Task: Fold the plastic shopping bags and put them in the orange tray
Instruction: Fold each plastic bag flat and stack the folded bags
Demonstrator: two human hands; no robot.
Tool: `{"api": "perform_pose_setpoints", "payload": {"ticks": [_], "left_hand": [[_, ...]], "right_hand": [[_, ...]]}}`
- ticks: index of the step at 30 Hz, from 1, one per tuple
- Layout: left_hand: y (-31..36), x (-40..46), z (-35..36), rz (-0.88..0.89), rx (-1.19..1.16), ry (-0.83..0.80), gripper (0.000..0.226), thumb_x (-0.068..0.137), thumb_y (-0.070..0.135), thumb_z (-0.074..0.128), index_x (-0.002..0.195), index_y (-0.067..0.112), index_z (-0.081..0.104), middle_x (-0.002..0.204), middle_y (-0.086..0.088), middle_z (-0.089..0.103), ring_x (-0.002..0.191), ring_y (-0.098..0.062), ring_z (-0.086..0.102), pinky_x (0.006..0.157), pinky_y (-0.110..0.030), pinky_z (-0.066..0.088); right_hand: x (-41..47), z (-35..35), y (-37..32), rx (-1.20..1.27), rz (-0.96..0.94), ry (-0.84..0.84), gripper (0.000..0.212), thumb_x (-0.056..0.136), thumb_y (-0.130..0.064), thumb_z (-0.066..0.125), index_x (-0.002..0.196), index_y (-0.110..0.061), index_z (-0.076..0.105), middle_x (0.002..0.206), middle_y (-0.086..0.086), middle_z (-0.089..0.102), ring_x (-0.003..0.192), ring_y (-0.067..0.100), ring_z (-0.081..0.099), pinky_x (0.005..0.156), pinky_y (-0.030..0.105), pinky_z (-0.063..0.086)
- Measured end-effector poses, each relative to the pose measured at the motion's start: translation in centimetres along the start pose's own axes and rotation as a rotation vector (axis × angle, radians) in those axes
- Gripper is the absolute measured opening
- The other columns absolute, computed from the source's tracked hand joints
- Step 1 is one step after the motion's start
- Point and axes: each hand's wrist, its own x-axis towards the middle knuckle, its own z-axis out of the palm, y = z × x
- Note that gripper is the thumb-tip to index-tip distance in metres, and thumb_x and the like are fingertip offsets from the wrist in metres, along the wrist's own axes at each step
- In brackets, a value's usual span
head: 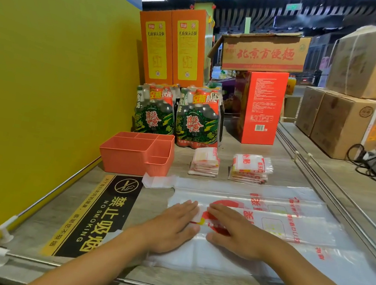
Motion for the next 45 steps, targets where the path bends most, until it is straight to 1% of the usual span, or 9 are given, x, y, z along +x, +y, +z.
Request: {"api": "perform_pose_setpoints", "payload": {"ticks": [6, 15, 19, 25, 29, 36, 40, 43, 45], "left_hand": [[0.1, -0.1, -0.3, -0.014, -0.017, -0.090, 0.071, 0.105, 0.058, 0.018, 0.160, 0.022, -0.009, 0.164, 0.013, -0.019, 0.149, 0.001, -0.021, 0.120, -0.021, -0.012], [-0.3, -0.2, -1.3, -0.323, -0.131, 0.065, 0.067, 0.107, 0.045, 0.031, 0.161, 0.019, 0.002, 0.169, 0.002, -0.007, 0.154, -0.010, -0.010, 0.125, -0.034, 0.002], [-0.1, 0.3, -1.2, -0.311, -0.438, 0.274, 0.063, 0.104, 0.034, 0.049, 0.159, 0.028, 0.022, 0.165, 0.005, 0.020, 0.148, -0.013, 0.026, 0.120, -0.031, 0.027], [0.6, 1.5, -1.6, -0.332, -1.011, 0.502, 0.049, 0.096, 0.017, 0.067, 0.139, 0.026, 0.048, 0.125, 0.009, 0.061, 0.107, -0.007, 0.065, 0.079, -0.015, 0.053], [1.1, 2.6, -0.4, -0.361, -1.373, 0.419, 0.027, 0.097, 0.010, 0.062, 0.124, 0.002, 0.063, 0.110, -0.017, 0.074, 0.105, -0.031, 0.071, 0.099, -0.042, 0.055], [1.9, 5.0, -1.1, -0.381, -1.192, 0.448, 0.026, 0.096, -0.001, 0.050, 0.108, 0.010, 0.070, 0.094, -0.013, 0.076, 0.088, -0.028, 0.072, 0.086, -0.045, 0.057], [2.6, 6.1, -0.4, -0.310, -1.198, 0.444, 0.030, 0.090, -0.005, 0.045, 0.098, 0.012, 0.069, 0.080, -0.010, 0.073, 0.081, -0.026, 0.069, 0.073, -0.042, 0.057], [2.4, 6.2, 0.2, -0.254, -1.083, 0.452, 0.041, 0.095, -0.006, 0.037, 0.125, 0.009, 0.061, 0.086, 0.001, 0.073, 0.075, -0.015, 0.070, 0.065, -0.026, 0.055], [1.6, 6.3, 0.5, -0.223, -0.953, 0.473, 0.055, 0.098, -0.001, 0.036, 0.147, 0.021, 0.046, 0.118, -0.006, 0.070, 0.094, -0.023, 0.070, 0.082, -0.040, 0.059]], "right_hand": [[0.6, 1.3, -0.6, -0.107, -0.078, -0.063, 0.073, 0.101, -0.066, 0.027, 0.160, -0.036, -0.005, 0.167, -0.017, -0.008, 0.150, -0.002, -0.012, 0.119, 0.023, -0.010], [0.6, 0.6, -0.8, -0.133, -0.043, -0.103, 0.070, 0.102, -0.065, 0.027, 0.161, -0.037, 0.002, 0.166, -0.019, -0.008, 0.140, -0.010, -0.014, 0.116, 0.019, -0.011], [0.5, 0.3, -0.8, -0.123, -0.046, -0.130, 0.072, 0.101, -0.065, 0.028, 0.160, -0.038, -0.002, 0.165, -0.021, -0.012, 0.139, -0.011, -0.017, 0.114, 0.018, -0.013], [0.3, -0.5, -1.2, -0.091, -0.042, -0.162, 0.071, 0.103, -0.061, 0.031, 0.159, -0.038, -0.006, 0.153, -0.031, -0.015, 0.126, -0.018, -0.027, 0.099, 0.005, -0.020], [0.6, -0.4, -1.0, -0.060, -0.045, -0.157, 0.074, 0.102, -0.061, 0.034, 0.160, -0.037, -0.006, 0.151, -0.033, -0.013, 0.101, -0.035, -0.035, 0.078, -0.009, -0.022], [1.2, -0.1, -0.4, 0.056, 0.008, -0.102, 0.078, 0.096, -0.067, 0.044, 0.158, -0.048, 0.000, 0.164, -0.027, -0.006, 0.151, 0.002, -0.009, 0.121, 0.029, 0.000], [1.7, 0.4, 0.1, 0.119, -0.021, -0.046, 0.084, 0.093, -0.069, 0.051, 0.158, -0.046, 0.004, 0.165, -0.027, 0.001, 0.153, 0.006, 0.002, 0.125, 0.037, 0.012], [1.9, 0.0, 0.3, 0.116, -0.031, 0.015, 0.079, 0.096, -0.062, 0.053, 0.160, -0.038, 0.013, 0.166, -0.020, 0.011, 0.151, 0.004, 0.012, 0.123, 0.030, 0.015], [1.8, -0.8, 0.5, 0.036, -0.002, 0.059, 0.072, 0.098, -0.060, 0.050, 0.159, -0.036, 0.021, 0.166, -0.016, 0.014, 0.152, 0.007, 0.012, 0.125, 0.034, 0.014]]}}
